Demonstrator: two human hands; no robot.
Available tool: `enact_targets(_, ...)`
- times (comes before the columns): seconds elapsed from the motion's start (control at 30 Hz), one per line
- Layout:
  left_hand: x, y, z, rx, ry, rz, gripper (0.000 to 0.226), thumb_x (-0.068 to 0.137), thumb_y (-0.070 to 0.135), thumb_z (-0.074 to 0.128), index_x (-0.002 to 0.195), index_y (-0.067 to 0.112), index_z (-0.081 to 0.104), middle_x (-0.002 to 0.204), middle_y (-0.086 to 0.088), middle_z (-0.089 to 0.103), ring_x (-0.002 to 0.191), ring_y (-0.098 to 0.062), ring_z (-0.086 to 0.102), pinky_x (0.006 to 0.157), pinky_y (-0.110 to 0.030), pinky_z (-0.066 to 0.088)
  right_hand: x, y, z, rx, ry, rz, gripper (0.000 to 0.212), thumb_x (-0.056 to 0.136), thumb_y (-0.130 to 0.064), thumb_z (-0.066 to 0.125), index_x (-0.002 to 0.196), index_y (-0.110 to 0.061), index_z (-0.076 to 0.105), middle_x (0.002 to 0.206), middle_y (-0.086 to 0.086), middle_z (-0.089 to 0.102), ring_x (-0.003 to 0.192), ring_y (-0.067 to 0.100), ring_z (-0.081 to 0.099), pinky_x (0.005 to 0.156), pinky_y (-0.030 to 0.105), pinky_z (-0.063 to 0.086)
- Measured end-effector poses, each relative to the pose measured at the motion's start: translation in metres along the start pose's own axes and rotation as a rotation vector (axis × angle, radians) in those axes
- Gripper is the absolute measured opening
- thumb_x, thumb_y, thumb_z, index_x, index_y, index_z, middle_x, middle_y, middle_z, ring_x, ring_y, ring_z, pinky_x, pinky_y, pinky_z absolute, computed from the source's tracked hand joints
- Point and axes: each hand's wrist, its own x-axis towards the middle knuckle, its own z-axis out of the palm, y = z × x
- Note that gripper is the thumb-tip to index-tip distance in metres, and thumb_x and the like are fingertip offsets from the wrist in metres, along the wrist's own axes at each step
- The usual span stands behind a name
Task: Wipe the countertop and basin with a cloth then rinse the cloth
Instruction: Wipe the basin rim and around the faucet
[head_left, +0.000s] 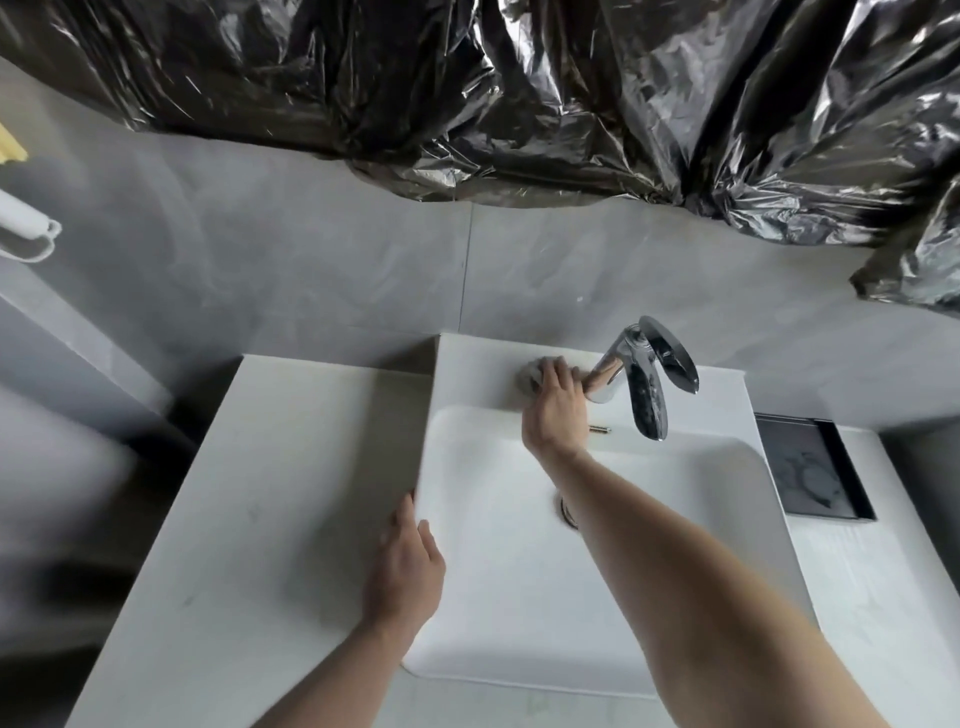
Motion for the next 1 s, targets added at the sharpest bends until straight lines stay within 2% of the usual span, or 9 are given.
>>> enact_targets(0.1,0.002,-0.002,0.001,0.024,0.018,0.036,0.049,0.106,0.020,0.045,0.152,0.005,0.041,0.137,-0.023,0.062,0.121,-0.043,0.062,0.097,-0.044,0.048,0.000,-0.020,0.027,-0.048,0.015,0.074,0.069,0.085,-0.008,0.046,0.154,-0.008,0.039,0.161,0.008,0.040,0.151,0.037,0.028,0.125,0.044,0.018)
enact_targets(0.17,0.004,-0.003,0.002,0.037,0.027,0.042,0.048,0.105,0.019,0.047,0.151,0.004,0.044,0.135,-0.024,0.063,0.119,-0.044,0.063,0.097,-0.044,0.049,-0.001,-0.045,0.041,-0.032,0.006,-0.028,0.067,0.083,-0.011,0.044,0.150,-0.010,0.046,0.158,0.008,0.045,0.149,0.035,0.033,0.120,0.044,0.023)
enact_targets(0.3,0.005,0.000,0.000,0.041,0.030,0.057,0.050,0.106,0.018,0.046,0.152,0.002,0.042,0.142,-0.024,0.059,0.123,-0.043,0.062,0.100,-0.041,0.047,-0.010,-0.085,0.050,0.081,-0.058,-0.308,0.026,0.087,-0.018,0.048,0.108,-0.018,0.063,0.115,-0.001,0.063,0.116,0.028,0.052,0.100,0.047,0.044)
enact_targets(0.43,0.001,0.002,-0.006,0.050,-0.007,0.049,0.051,0.107,0.020,0.041,0.156,0.008,0.035,0.147,-0.018,0.056,0.124,-0.040,0.060,0.100,-0.040,0.045,-0.002,-0.063,0.028,0.156,-0.076,-0.308,0.055,0.083,-0.003,0.043,0.129,-0.023,0.064,0.141,-0.005,0.061,0.132,0.019,0.055,0.096,0.029,0.050)
enact_targets(0.5,0.000,0.004,-0.008,0.035,-0.024,0.045,0.051,0.107,0.021,0.040,0.157,0.010,0.033,0.147,-0.017,0.055,0.124,-0.040,0.059,0.099,-0.040,0.045,0.007,-0.034,0.006,0.162,0.048,-0.193,0.049,0.082,0.002,0.040,0.117,-0.023,0.062,0.128,-0.008,0.062,0.113,0.017,0.061,0.077,0.026,0.046)
enact_targets(0.6,0.000,0.004,-0.008,0.041,-0.035,0.029,0.051,0.108,0.022,0.039,0.157,0.011,0.032,0.147,-0.015,0.055,0.125,-0.039,0.059,0.100,-0.040,0.044,0.024,0.005,-0.012,0.073,0.102,-0.069,0.056,0.078,-0.001,0.033,0.122,-0.023,0.059,0.125,-0.001,0.062,0.118,0.031,0.060,0.106,0.040,0.045)
enact_targets(0.7,0.002,0.001,-0.006,0.044,-0.026,0.030,0.051,0.107,0.022,0.041,0.157,0.013,0.033,0.143,-0.015,0.058,0.122,-0.040,0.060,0.099,-0.042,0.045,0.023,0.011,0.008,-0.071,0.002,-0.089,0.062,0.085,0.006,0.042,0.145,-0.008,0.050,0.150,0.012,0.052,0.145,0.041,0.038,0.125,0.047,0.025)
enact_targets(0.83,0.002,-0.001,-0.002,0.087,-0.004,0.046,0.050,0.106,0.022,0.043,0.155,0.010,0.037,0.137,-0.018,0.061,0.115,-0.043,0.062,0.093,-0.042,0.046,0.012,-0.019,0.034,-0.070,0.115,0.099,0.061,0.091,-0.008,0.049,0.151,-0.016,0.044,0.160,0.000,0.042,0.151,0.031,0.028,0.119,0.045,0.021)
enact_targets(1.0,0.004,-0.005,0.003,0.089,0.067,0.099,0.048,0.101,0.014,0.055,0.146,0.000,0.049,0.122,-0.028,0.069,0.101,-0.048,0.069,0.086,-0.048,0.054,-0.016,-0.091,0.067,0.066,0.004,-0.222,0.033,0.080,-0.017,0.050,0.109,-0.022,0.066,0.119,-0.003,0.066,0.115,0.028,0.056,0.095,0.044,0.043)
